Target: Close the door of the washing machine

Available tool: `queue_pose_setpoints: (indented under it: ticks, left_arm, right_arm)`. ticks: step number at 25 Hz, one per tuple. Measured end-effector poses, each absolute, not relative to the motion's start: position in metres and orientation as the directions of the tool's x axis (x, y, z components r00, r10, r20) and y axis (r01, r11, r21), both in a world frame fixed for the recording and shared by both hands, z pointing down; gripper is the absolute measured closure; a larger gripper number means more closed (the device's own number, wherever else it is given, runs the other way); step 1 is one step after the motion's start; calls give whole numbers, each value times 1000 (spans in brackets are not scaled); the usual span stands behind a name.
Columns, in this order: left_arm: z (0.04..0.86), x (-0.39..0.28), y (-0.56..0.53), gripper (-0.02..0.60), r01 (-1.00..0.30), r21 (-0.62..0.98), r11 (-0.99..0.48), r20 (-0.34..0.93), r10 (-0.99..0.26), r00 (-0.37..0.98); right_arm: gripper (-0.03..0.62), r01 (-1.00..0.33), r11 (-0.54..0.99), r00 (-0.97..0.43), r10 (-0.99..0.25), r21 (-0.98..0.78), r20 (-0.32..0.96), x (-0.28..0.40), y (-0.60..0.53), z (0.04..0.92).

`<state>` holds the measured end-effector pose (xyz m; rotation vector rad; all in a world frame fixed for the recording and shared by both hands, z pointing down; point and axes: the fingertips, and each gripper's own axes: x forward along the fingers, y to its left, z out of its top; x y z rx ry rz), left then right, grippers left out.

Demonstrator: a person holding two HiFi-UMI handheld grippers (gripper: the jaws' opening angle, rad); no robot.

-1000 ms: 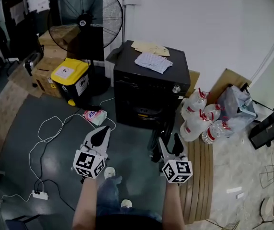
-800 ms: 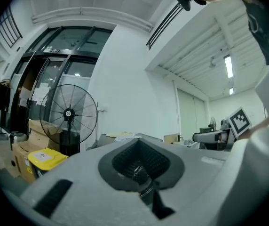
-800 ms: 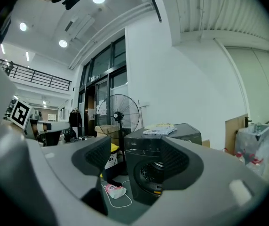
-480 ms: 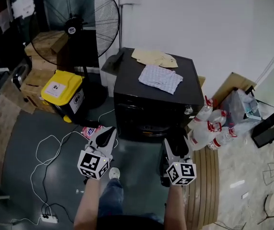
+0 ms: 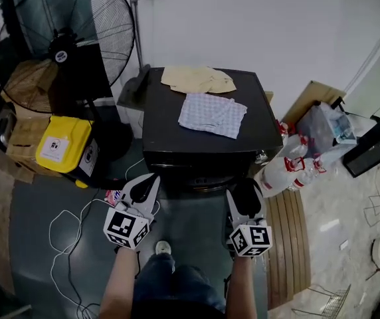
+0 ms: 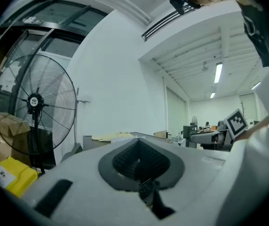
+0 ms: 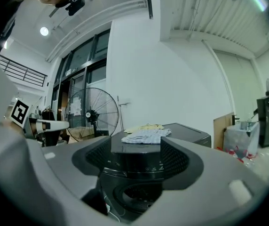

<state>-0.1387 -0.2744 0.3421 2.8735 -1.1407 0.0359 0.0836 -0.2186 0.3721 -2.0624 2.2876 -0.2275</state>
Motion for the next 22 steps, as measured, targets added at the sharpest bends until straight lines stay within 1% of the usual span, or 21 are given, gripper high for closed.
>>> queue_pose_setpoints:
  ticks: [11,16,22]
  left_arm:
    - [368,-78,-291,581,-563,52,-825,116,-555,824]
    - [399,-43,-285,581,-482,74,-873,166,-465,869]
    - [454,12,-268,581,-363,116,-924,198,-337,921]
  right_arm:
    - [285,-984,-45,22,-991,-175,136,136,-209,409]
    - [289,-967,-157,115,-972,-202,205,168,-179,456]
    - [292,-929,-301,226,-922,-214,314,198,-109,535]
